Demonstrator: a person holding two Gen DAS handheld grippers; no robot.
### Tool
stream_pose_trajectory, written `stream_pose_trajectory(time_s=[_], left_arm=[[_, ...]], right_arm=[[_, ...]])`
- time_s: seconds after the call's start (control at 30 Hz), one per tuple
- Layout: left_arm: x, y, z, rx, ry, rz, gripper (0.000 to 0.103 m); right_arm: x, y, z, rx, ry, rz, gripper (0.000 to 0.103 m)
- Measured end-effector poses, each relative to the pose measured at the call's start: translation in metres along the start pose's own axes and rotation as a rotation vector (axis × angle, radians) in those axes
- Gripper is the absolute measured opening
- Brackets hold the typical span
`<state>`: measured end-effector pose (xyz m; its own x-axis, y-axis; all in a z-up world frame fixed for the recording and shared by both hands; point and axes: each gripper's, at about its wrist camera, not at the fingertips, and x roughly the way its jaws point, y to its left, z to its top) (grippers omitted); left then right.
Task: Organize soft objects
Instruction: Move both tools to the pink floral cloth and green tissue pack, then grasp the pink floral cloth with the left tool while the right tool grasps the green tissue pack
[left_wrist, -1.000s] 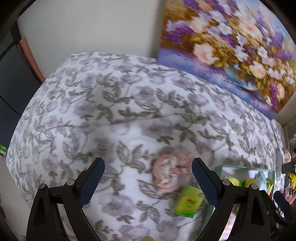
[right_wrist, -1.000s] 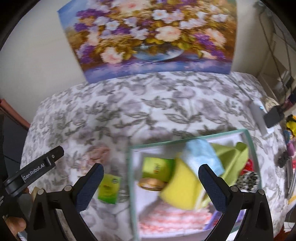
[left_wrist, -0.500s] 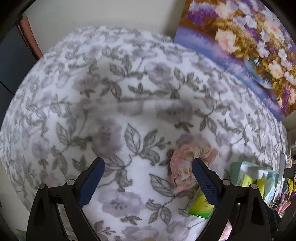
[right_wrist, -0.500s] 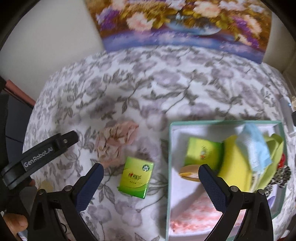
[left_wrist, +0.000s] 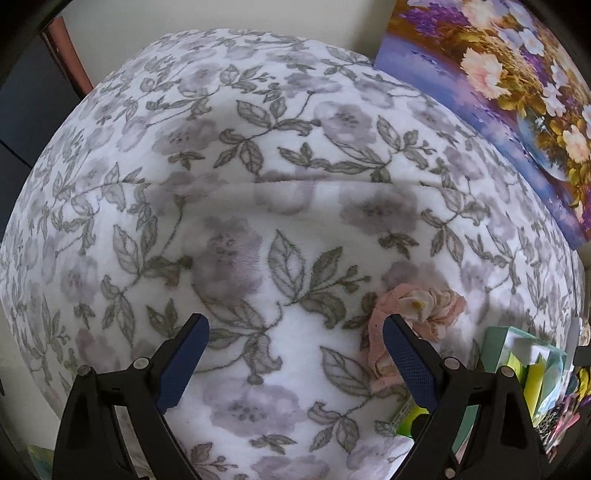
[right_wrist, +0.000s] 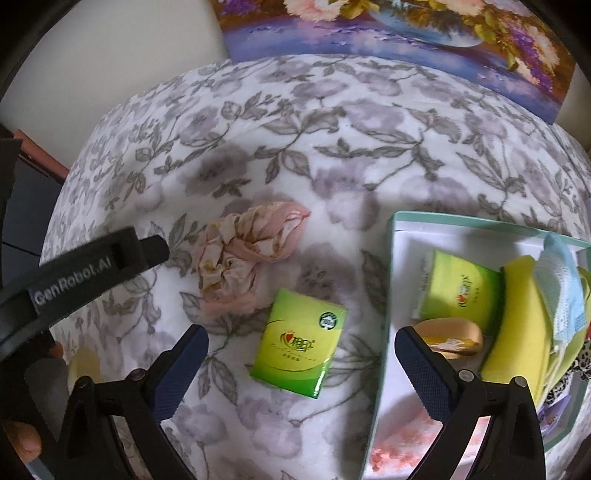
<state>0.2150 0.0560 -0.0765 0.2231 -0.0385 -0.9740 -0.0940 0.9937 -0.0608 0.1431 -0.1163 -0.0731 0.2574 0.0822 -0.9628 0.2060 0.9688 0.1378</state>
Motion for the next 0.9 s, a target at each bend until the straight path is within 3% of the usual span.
stream_pose_trajectory(time_s=[0.13,0.23,0.9], left_arm=[[0.002,-0.001,0.0,-0.002,0.011,-0.012,0.095],[0.004,-0.003,0.0,0.006,0.019,-0.022,0.095],[0.021,-0.03,0.001,0.071,0.066,-0.082,0.095]], right_arm=[[0.003,0.006,0.0,-0.033,-0.002,-0.032,0.095],[0.001,0.006,0.001,-0.02,-0.005,-0.007,0.082],[0.042,0.012,0.0,-0.031,0.079,-0.016,0.077]])
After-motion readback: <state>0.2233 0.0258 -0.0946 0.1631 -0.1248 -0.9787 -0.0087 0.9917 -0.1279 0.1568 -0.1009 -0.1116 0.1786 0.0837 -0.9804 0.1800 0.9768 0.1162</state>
